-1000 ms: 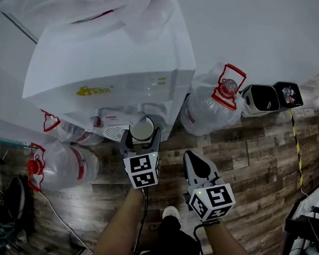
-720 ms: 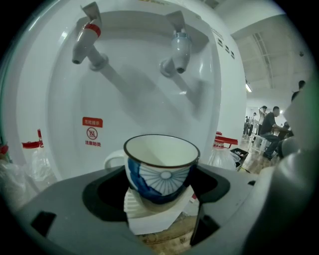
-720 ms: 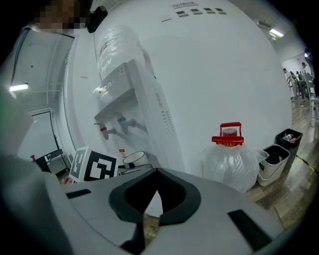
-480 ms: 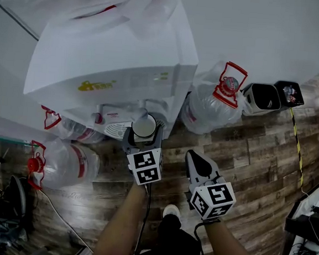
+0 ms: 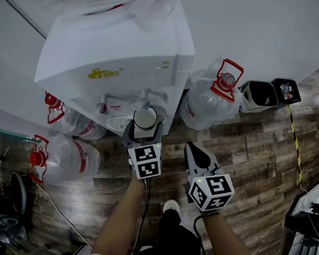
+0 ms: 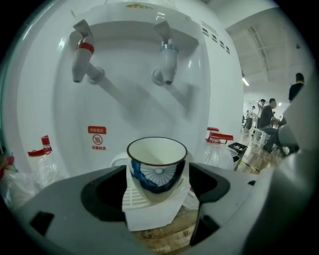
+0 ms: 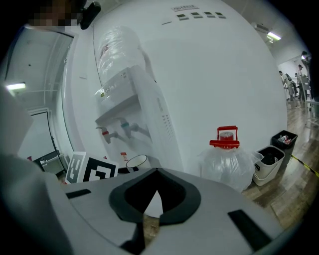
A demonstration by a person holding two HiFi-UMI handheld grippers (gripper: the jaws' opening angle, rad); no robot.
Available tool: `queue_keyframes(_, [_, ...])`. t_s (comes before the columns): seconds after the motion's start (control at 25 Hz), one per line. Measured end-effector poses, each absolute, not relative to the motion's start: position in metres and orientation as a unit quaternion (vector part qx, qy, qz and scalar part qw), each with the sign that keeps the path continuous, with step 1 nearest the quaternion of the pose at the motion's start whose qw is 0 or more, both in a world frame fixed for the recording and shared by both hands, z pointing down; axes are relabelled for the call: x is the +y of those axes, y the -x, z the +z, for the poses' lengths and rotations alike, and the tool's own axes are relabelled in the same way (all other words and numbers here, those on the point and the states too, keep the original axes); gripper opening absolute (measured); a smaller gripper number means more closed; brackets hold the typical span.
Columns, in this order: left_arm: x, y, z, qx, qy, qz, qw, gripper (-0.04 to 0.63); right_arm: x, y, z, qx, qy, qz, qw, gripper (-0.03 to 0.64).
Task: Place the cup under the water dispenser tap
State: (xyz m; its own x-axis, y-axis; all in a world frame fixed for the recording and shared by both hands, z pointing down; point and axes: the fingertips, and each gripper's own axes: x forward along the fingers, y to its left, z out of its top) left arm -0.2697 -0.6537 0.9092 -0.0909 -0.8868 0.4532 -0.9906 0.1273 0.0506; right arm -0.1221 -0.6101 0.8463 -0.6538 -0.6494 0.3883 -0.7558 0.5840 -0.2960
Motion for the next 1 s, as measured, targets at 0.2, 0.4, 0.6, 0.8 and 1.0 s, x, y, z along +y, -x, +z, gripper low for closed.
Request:
queue_keyframes(0.2, [-0.619,0.263,0.885,-0.71,-0.66,0.135,0.205,0.413,-0.585,0.116,0.814,-0.88,-0.405,0.215,0.119,0.021])
queue_keyframes(0.4, [-0.556,0.251,0.824,-0.686,-0.68,0.153,0.209,0.411,-0.536,0.103,0.746,-0.877,-0.417,0.211,0.109,0.02])
queue_keyframes(0.6, [-0.479,0.236,0.739,-0.663,-0.705,0.148,0.206,0.411,-0.467,0.093,0.668,-0.875,-0.43,0.203,0.091,0.021])
queue_keyframes(0.8, [-0.403,0.225,0.669,-0.638,-0.729,0.137,0.209,0.408,-0.4,0.09,0.607,-0.875,-0.44,0.185,0.084,0.021])
queue_keyframes(1.0, [-0.318,0.221,0.6,-0.629,-0.739,0.132,0.202,0.382,-0.327,0.084,0.545,-0.873,-0.449,0.176,0.073,0.02])
